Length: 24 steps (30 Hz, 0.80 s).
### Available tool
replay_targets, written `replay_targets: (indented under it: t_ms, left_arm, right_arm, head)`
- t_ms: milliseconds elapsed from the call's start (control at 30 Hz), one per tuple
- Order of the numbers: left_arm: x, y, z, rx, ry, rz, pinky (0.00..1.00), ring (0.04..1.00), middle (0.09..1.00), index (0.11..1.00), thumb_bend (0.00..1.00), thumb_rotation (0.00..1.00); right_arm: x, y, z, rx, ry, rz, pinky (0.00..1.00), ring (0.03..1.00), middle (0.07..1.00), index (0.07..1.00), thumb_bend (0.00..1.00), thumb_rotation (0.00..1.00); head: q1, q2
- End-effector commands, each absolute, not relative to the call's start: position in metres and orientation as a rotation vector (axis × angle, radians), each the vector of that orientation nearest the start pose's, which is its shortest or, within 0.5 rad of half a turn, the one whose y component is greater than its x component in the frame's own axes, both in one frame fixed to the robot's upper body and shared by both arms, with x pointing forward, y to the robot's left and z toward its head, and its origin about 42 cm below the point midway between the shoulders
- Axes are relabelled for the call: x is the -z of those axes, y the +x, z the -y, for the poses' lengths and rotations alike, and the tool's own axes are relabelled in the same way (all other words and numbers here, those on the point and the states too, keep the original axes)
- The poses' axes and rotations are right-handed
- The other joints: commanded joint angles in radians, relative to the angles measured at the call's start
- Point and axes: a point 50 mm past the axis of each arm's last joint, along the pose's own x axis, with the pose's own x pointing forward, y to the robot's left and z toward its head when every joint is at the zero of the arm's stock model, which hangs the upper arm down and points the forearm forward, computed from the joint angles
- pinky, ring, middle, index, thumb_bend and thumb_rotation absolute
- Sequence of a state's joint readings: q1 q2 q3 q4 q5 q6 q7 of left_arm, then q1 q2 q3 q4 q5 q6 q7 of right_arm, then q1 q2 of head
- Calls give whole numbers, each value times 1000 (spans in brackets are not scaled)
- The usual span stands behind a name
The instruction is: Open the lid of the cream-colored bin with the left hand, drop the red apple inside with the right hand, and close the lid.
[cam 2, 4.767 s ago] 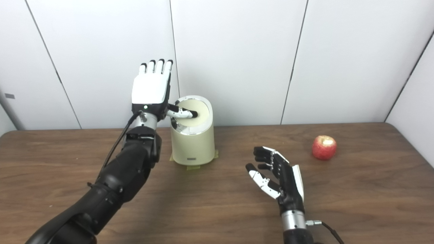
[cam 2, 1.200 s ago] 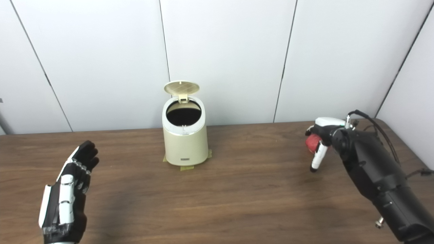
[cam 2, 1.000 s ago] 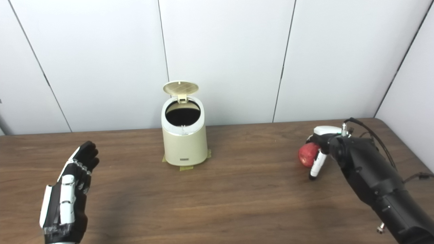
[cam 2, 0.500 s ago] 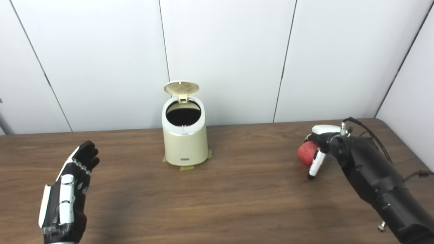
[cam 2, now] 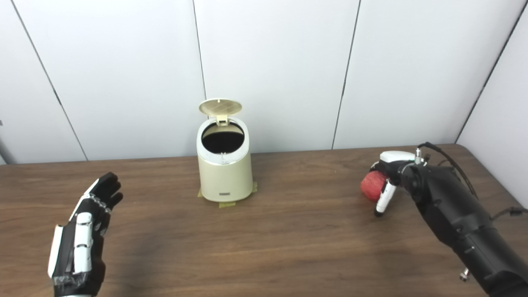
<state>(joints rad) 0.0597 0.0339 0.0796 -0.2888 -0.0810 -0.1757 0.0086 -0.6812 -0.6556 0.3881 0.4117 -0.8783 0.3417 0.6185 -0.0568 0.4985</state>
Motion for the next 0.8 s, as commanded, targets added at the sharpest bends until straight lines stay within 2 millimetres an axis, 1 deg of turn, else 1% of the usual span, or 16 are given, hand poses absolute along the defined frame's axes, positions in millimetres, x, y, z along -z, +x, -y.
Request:
replay_targets:
  t_ms: [0,67,167,267,367,400,467,533,667,700,767]
  left_arm:
    - [-178,252,-243,-103,-23,464,896,909,898,850,230,898]
    - [-178,252,-243,-103,-19,464,896,908,897,851,232,898]
    - [-178,252,-242,-101,-21,459,903,911,902,854,234,904]
    - [-178,252,-242,-99,-19,456,909,916,908,859,230,913]
    - [-178,252,-241,-103,-14,454,899,913,907,861,229,919]
    - [-178,252,-241,-104,-16,455,893,912,906,860,228,919]
    - [-178,252,-241,-104,-17,456,890,911,906,859,230,911]
    - [-178,252,-240,-105,-13,456,899,916,910,862,233,908]
    - [-178,252,-240,-105,-13,455,901,919,912,864,232,912]
    - [-178,252,-240,-105,-14,456,905,920,913,864,229,913]
    - [-178,253,-240,-106,-11,458,912,923,915,866,225,920]
  right_arm:
    - [-262,474,372,-210,-1585,-458,618,817,907,880,930,202]
    - [-264,473,371,-215,-1578,-446,622,817,904,873,923,196]
    - [-265,472,370,-218,-1546,-417,666,845,922,864,922,155]
    - [-266,471,367,-217,-1532,-399,685,860,936,862,936,154]
    - [-267,471,364,-219,-1535,-385,712,867,937,863,910,146]
    - [-269,471,362,-219,-1532,-378,700,856,933,859,902,148]
    - [-270,471,360,-221,-1540,-374,679,837,927,855,881,120]
    - [-270,472,360,-223,-1551,-375,670,817,917,856,867,131]
    - [-270,474,358,-233,-1557,-367,676,816,915,853,879,132]
    - [-270,473,356,-239,-1561,-356,663,812,908,844,885,146]
    - [-270,472,354,-248,-1569,-339,647,807,902,836,877,139]
  head:
    - [-1,1]
    - [-1,1]
    - [-1,2]
    - [0,3]
    - [1,1]
    - [1,2]
    - [0,2]
    - [1,2]
    - [1,1]
    - [2,1]
    - [2,1]
